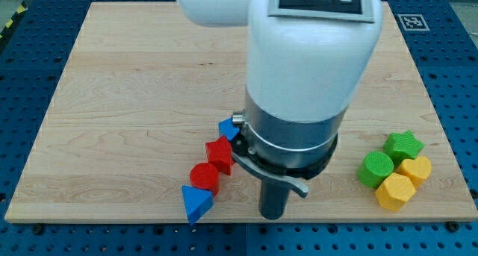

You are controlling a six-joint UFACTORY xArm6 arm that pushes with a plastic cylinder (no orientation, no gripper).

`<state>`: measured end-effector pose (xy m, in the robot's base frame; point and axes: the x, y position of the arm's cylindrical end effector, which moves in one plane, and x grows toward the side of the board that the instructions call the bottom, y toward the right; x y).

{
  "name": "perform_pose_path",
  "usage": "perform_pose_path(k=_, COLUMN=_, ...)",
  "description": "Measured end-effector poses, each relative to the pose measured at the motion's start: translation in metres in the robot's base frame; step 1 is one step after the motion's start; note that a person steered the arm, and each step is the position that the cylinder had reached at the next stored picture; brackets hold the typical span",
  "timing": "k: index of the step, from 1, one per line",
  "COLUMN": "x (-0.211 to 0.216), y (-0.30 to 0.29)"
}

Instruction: Push the blue triangle towards the bottom left

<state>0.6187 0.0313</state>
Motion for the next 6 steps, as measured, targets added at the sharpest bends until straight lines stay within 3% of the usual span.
perform_pose_path(k=1, x=-0.001, y=-0.035)
perform_pose_path(k=3, x=-0.001, y=-0.265)
perform_pose_path(k=4, x=-0.001, y=-0.313)
perform_pose_path(k=6, x=-0.001, y=-0.314)
